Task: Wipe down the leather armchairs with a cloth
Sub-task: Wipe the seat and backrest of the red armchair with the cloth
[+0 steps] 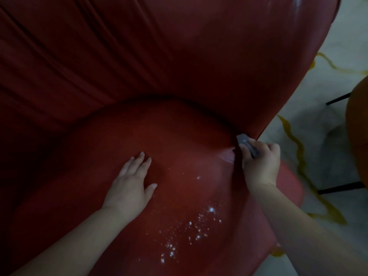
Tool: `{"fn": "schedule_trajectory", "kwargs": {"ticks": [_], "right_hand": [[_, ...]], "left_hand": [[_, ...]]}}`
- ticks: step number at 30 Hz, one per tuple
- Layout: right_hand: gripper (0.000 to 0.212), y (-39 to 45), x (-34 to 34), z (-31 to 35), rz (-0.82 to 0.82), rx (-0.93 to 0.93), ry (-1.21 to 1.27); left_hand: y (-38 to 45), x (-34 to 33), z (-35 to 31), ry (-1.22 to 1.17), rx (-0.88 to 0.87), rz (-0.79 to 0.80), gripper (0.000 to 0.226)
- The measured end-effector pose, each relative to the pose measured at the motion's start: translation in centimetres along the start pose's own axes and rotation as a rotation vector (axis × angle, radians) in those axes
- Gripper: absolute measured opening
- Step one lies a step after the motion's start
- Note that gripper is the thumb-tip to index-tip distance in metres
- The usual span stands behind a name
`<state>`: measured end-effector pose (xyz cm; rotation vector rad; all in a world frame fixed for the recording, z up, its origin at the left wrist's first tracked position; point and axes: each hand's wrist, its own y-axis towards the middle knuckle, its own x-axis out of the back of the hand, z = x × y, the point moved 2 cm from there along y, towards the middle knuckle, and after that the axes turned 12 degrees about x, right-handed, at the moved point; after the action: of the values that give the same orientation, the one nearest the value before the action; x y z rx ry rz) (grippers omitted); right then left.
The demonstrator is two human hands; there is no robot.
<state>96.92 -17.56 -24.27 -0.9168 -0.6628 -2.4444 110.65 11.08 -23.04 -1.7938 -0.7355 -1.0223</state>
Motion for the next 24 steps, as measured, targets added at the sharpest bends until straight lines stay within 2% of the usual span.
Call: {"fn": "schedule_trajectory", "kwargs": {"ticks": [7, 15, 19, 24], "right_hand": [[0.024, 1.0, -1.7, -0.1, 0.054, 0.121, -0.054], [0.028, -1.4, 0.0, -0.2, -0.016, -0.086, -0.002], [0.034, -0.7, -2.5, 2.3, -0.065, -0.152, 0.110], [0.033, 0.8, -5.5, 3.5, -0.152, -0.289, 0.115]], "left_hand": [[-0.1, -0.1, 0.2, 0.001, -0.002, 0.011, 0.073], [-0.4, 0.3, 0.2, 0.001, 0.015, 0.039, 0.074], [-0.2, 0.1, 0.3, -0.020, 0.017, 0.036, 0.074], [-0.2, -0.2, 1.0, -0.002, -0.012, 0.019, 0.073]]}}
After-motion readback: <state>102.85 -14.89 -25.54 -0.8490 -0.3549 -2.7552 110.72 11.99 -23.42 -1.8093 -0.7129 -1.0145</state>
